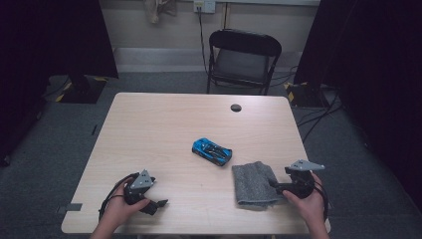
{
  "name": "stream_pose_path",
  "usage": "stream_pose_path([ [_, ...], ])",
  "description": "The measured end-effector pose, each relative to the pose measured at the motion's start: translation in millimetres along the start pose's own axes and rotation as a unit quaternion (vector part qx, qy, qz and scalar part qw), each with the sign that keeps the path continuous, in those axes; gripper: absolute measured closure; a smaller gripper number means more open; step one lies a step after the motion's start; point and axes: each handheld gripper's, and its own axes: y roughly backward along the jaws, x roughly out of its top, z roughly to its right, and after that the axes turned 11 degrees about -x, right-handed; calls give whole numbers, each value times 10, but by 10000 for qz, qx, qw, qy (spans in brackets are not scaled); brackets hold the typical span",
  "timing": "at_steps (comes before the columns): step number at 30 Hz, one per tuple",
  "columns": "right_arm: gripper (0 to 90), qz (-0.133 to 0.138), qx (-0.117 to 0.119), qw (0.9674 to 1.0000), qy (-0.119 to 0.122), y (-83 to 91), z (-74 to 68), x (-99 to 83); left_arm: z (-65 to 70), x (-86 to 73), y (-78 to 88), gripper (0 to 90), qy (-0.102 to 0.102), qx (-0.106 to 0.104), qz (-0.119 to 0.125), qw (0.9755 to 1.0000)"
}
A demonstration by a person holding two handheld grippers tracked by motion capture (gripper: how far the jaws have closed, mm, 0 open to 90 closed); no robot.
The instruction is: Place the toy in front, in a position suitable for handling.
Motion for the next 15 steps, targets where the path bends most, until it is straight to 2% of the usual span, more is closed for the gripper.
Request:
stream_pose_path([
  [4, 149, 5, 11, 10000, 38, -9, -64, 44, 0, 0, 0, 57, 2, 2, 2, 10000],
  [8, 153, -20, 88, 9999, -90, -28, -123, 83, 0, 0, 0, 57, 1, 0, 0, 10000],
  [15, 171, -99, 99, 9998, -113, -66, -256, 124, 0, 0, 0, 57, 3, 1, 1, 10000],
])
